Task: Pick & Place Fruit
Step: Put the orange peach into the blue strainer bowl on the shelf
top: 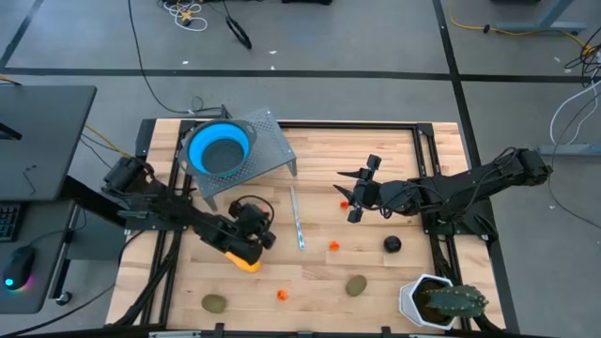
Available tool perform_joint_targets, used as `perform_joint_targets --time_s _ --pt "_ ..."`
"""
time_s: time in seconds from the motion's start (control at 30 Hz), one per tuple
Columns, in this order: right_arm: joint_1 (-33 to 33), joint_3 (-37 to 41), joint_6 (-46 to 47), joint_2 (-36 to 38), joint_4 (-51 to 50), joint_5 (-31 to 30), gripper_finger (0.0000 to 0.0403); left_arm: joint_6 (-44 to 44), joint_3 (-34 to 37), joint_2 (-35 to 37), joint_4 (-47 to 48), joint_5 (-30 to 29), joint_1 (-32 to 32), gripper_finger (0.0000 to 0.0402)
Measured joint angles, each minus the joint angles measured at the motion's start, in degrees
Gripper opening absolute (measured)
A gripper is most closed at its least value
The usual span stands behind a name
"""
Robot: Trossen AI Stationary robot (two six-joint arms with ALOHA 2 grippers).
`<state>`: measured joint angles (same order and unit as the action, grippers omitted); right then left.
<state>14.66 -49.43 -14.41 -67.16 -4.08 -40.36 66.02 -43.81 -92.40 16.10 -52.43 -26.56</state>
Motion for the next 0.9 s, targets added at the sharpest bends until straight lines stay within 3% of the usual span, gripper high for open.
perform_joint_targets --time_s 0.2,0.57,0.73,0.9 --pt "0.00 0.00 0.00 0.00 0.00 0.09 0.0169 10.21 0.14 -1.69 7.57 -0.31 0.51 0.0047" --pt "0.00 0.00 0.00 0.00 0.02 0.15 0.0169 14.25 0.11 -8.13 4.83 -2.08 1.07 0.0176" --pt "0.00 0.00 0.00 0.00 0.02 0.52 0.0169 14.16 0.11 -11.22 3.68 -1.98 3.01 0.0187" --pt "0.00 0.00 0.00 0.02 -0.02 0.53 0.0169 14.65 0.11 -13.12 3.37 -1.55 3.79 0.0164"
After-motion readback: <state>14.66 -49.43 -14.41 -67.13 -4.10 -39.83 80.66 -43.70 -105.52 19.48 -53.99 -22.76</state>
